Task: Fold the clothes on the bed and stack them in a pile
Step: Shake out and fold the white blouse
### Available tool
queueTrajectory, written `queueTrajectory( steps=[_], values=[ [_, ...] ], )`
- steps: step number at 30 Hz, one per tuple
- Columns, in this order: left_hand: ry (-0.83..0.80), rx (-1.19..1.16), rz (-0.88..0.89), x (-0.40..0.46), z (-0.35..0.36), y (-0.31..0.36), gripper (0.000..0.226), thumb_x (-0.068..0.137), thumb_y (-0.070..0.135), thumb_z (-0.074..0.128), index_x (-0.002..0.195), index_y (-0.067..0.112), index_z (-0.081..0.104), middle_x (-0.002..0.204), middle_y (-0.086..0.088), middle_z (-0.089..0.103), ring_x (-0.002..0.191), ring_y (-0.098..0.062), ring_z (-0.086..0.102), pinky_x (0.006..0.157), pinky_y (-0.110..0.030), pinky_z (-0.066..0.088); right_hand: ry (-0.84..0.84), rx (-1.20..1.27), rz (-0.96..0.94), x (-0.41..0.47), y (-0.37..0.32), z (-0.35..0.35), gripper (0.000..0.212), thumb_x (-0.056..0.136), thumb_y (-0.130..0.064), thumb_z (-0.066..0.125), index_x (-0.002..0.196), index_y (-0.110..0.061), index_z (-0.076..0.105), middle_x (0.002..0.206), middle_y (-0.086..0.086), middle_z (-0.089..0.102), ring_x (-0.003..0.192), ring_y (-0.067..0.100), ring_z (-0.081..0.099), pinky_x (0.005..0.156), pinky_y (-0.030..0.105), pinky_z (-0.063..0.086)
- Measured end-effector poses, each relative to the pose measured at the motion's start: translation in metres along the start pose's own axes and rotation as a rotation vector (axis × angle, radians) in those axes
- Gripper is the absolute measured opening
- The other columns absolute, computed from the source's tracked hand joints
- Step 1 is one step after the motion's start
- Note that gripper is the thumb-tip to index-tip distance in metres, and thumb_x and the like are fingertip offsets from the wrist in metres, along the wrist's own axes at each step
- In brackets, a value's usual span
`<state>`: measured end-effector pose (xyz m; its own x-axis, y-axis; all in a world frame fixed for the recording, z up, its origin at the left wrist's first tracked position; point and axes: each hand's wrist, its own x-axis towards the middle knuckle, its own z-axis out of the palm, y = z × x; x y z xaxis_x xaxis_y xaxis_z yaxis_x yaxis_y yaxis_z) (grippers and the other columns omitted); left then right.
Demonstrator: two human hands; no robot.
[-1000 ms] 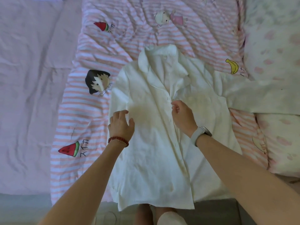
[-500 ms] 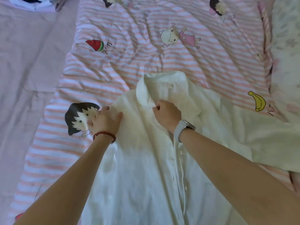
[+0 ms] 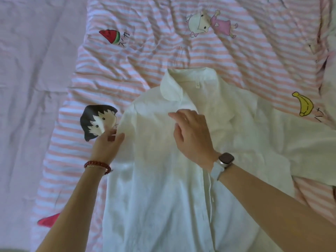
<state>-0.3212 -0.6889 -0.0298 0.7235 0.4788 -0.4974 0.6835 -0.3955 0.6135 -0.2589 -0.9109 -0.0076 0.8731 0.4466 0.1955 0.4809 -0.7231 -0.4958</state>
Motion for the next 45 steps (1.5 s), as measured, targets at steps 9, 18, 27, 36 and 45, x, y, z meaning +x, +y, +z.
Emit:
queueTrajectory(
  steps=[9,18,27,36,45],
  values=[
    [-0.405,0.061,-0.196,-0.119,-0.028,-0.116,0.016,0.091,0.017,0.057,0.102,0.010,0.066,0.092,-0.004,0.069,0.087,-0.021,0.064,0.079,-0.031,0.051,-0.390,0.003,-0.068,-0.135,-0.111,0.040,0.044,0.076,-0.013,0.062,0.120,-0.015,0.060,0.118,0.009,0.059,0.109,0.029,0.057,0.087,0.043,0.048],
    [-0.112,-0.094,-0.003,-0.105,-0.087,-0.135,0.020,0.087,0.014,0.063,0.075,0.006,0.049,0.064,-0.001,0.047,0.061,-0.020,0.042,0.056,-0.027,0.036,-0.531,-0.168,0.153,-0.159,-0.120,0.051,0.049,0.087,-0.015,0.048,0.135,-0.008,0.046,0.143,0.025,0.036,0.132,0.044,0.034,0.103,0.059,0.028],
    [-0.068,-0.131,0.011,-0.097,-0.144,-0.154,0.030,0.091,0.028,0.054,0.120,0.021,0.053,0.107,0.005,0.059,0.091,-0.013,0.057,0.074,-0.021,0.042,-0.279,0.072,0.397,-0.122,-0.190,0.072,0.025,0.088,-0.008,0.051,0.109,-0.006,0.063,0.107,0.012,0.062,0.097,0.031,0.059,0.082,0.037,0.047],
    [-0.235,-0.192,0.171,-0.103,-0.176,-0.140,0.023,0.078,0.016,0.072,0.070,0.022,0.052,0.074,0.005,0.059,0.078,-0.015,0.057,0.074,-0.021,0.044,-0.429,1.014,1.167,-0.051,-0.259,0.108,0.025,0.091,-0.027,0.055,0.103,-0.006,0.059,0.093,0.007,0.066,0.081,0.021,0.064,0.072,0.034,0.053],
    [-0.410,0.012,0.457,-0.129,-0.176,-0.137,0.036,0.088,0.006,0.058,0.113,0.031,0.059,0.084,0.015,0.051,0.071,-0.008,0.056,0.071,-0.021,0.048,-0.203,1.004,1.368,-0.052,-0.251,0.096,0.014,0.088,-0.003,0.045,0.080,-0.008,0.055,0.075,0.010,0.054,0.066,0.020,0.049,0.064,0.027,0.041]
  ],
)
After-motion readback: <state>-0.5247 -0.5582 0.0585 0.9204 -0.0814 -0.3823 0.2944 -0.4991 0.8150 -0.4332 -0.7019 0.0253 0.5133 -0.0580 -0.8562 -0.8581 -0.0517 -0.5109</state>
